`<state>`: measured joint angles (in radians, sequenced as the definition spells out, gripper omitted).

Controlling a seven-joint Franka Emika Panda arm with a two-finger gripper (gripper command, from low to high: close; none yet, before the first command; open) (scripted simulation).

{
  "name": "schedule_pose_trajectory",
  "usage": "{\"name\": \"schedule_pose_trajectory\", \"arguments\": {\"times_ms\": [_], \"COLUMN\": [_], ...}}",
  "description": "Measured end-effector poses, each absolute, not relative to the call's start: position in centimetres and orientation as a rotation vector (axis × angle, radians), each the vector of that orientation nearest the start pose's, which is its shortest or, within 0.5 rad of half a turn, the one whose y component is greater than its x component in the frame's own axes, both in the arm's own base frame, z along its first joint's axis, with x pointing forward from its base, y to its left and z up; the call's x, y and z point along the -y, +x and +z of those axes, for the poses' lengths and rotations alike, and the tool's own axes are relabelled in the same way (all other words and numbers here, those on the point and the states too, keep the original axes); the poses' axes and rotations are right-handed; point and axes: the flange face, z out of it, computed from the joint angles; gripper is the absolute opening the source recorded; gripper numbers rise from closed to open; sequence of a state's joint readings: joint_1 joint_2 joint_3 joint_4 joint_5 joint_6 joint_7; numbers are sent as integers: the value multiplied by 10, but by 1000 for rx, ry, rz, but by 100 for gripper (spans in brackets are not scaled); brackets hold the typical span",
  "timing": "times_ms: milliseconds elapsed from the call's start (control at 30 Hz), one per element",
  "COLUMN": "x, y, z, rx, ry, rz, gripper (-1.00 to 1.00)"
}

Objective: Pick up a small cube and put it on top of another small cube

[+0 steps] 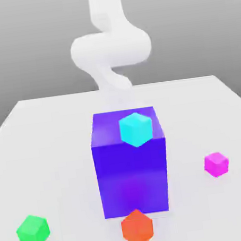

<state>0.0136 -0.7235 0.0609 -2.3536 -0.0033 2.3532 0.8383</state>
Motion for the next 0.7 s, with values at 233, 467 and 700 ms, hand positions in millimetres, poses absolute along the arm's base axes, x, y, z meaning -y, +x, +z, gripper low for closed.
{"name": "schedule_pose_trajectory", "arguments": {"times_ms": [233,467,700], "x": [-142,-226,-266], "y": [415,360,253], "z": [488,311,193], "rx": [-902,-741,-558], "ry": [-2754,-2960,-3084], "rz": [-665,-330,-16], "gripper": [0,0,0]}}
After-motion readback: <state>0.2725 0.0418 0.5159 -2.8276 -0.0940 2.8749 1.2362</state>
